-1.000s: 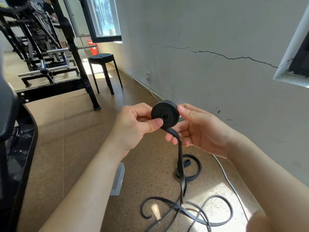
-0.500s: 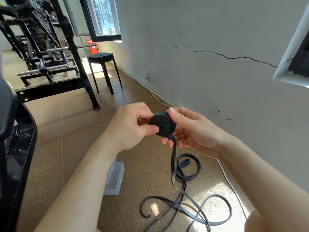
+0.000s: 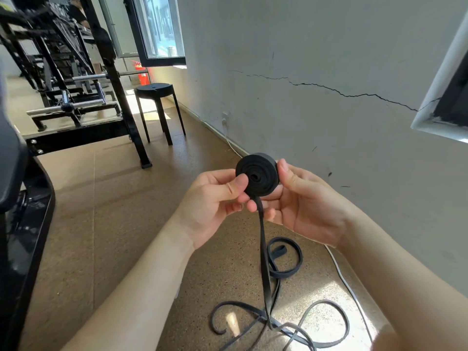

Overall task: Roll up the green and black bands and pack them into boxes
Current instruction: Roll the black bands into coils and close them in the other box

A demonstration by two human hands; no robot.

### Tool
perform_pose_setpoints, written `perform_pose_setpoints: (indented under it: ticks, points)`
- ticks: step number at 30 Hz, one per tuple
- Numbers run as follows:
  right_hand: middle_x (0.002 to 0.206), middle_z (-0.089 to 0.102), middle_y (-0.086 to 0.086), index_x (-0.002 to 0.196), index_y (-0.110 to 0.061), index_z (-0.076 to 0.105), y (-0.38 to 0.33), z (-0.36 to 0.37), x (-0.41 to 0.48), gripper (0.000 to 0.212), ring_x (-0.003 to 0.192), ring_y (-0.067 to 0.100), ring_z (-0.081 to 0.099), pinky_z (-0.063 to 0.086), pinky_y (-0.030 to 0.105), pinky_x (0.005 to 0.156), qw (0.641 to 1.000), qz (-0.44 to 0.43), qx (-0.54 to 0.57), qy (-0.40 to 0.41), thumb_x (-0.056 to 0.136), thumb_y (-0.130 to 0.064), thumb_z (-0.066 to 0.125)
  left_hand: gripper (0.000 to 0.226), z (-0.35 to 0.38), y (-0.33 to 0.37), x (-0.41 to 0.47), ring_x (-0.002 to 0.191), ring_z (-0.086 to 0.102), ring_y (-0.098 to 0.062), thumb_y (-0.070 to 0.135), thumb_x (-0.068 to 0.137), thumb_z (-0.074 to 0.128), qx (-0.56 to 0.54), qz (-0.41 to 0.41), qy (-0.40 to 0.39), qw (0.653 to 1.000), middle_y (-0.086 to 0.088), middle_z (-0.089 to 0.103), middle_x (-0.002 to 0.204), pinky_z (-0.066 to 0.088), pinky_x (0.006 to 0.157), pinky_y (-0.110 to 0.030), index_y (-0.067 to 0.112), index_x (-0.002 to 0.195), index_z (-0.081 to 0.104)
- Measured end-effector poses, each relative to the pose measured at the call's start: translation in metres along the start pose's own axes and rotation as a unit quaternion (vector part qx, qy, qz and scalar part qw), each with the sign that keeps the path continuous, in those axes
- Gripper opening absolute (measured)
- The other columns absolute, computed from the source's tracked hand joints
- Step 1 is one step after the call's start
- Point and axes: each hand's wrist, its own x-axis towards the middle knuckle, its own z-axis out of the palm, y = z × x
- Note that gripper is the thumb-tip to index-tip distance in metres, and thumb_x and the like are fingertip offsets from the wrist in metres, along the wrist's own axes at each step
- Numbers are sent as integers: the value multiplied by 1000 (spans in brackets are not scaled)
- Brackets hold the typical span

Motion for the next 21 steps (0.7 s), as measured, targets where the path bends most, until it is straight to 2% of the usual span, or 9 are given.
perform_pose_setpoints:
  ticks: [1, 3, 7, 10, 13, 15, 18, 20, 21]
  points:
    - [101, 69, 26, 135, 0, 44, -2, 0, -1, 77, 82, 26, 69, 53, 24, 61, 999, 15, -27, 8, 80, -48, 69, 49, -2, 0, 1, 61, 54, -13, 25, 82, 59, 44, 13, 18, 999, -6, 60, 64, 44, 66, -27, -19, 102, 55]
    - [98, 69, 27, 129, -5, 46, -6, -1, -5, 62, 77, 26, 68, 51, 24, 57, 996, 38, -74, 39, 86, -46, 60, 40, -6, 3, 1, 67, 54, -13, 29, 82, 60, 152, 58, 48, 985, -10, 62, 78, 46, 67, -26, -7, 98, 66]
    - [92, 68, 31, 111, -15, 45, -11, 2, -6, 22, 67, 27, 64, 48, 25, 55, 990, 50, -107, 76, 94, -27, 52, 9, -15, 14, 0, 73, 56, -9, 23, 87, 66, 331, 99, 68, 936, 10, 59, 77, 46, 73, -29, 17, 83, 71]
    - [91, 68, 33, 105, -15, 44, -10, 4, -3, 10, 66, 28, 63, 49, 25, 54, 989, 59, -112, 82, 96, -18, 46, 18, -15, 15, -1, 75, 55, -5, 16, 86, 67, 403, 117, 72, 905, 11, 56, 77, 44, 71, -19, 32, 76, 66]
    - [91, 68, 32, 108, -15, 44, -7, 4, -1, 11, 67, 29, 62, 49, 25, 54, 989, 61, -110, 79, 97, -16, 44, 24, -16, 17, -2, 73, 53, -6, 16, 86, 67, 426, 128, 78, 892, 9, 55, 77, 42, 68, -17, 37, 75, 64]
    - [91, 68, 31, 111, -11, 46, -6, 4, 0, 16, 68, 27, 62, 48, 25, 56, 989, 66, -107, 78, 97, -20, 45, 20, -16, 17, -2, 71, 52, -3, 16, 86, 67, 441, 134, 83, 883, 10, 55, 77, 39, 64, -10, 33, 76, 65]
    - [91, 69, 26, 122, -3, 48, -1, 4, 2, 49, 70, 25, 60, 48, 26, 59, 986, 61, -132, 80, 93, -41, 52, 7, -15, 17, -1, 70, 50, 2, 16, 86, 67, 486, 147, 84, 857, 12, 54, 78, 35, 62, -6, 22, 87, 71]
    - [91, 70, 26, 113, -11, 48, 2, 5, 2, 42, 72, 25, 59, 47, 25, 59, 986, 39, -137, 84, 87, -43, 57, 10, -15, 15, 0, 75, 54, 3, 17, 87, 65, 499, 147, 84, 850, 14, 57, 82, 36, 65, -6, 20, 93, 72]
    - [92, 69, 27, 106, -15, 46, 3, 4, 2, 34, 72, 26, 60, 48, 25, 59, 988, 25, -126, 82, 87, -40, 58, 11, -14, 15, 0, 80, 58, 2, 17, 88, 64, 479, 141, 86, 862, 15, 62, 84, 41, 70, -8, 21, 96, 72]
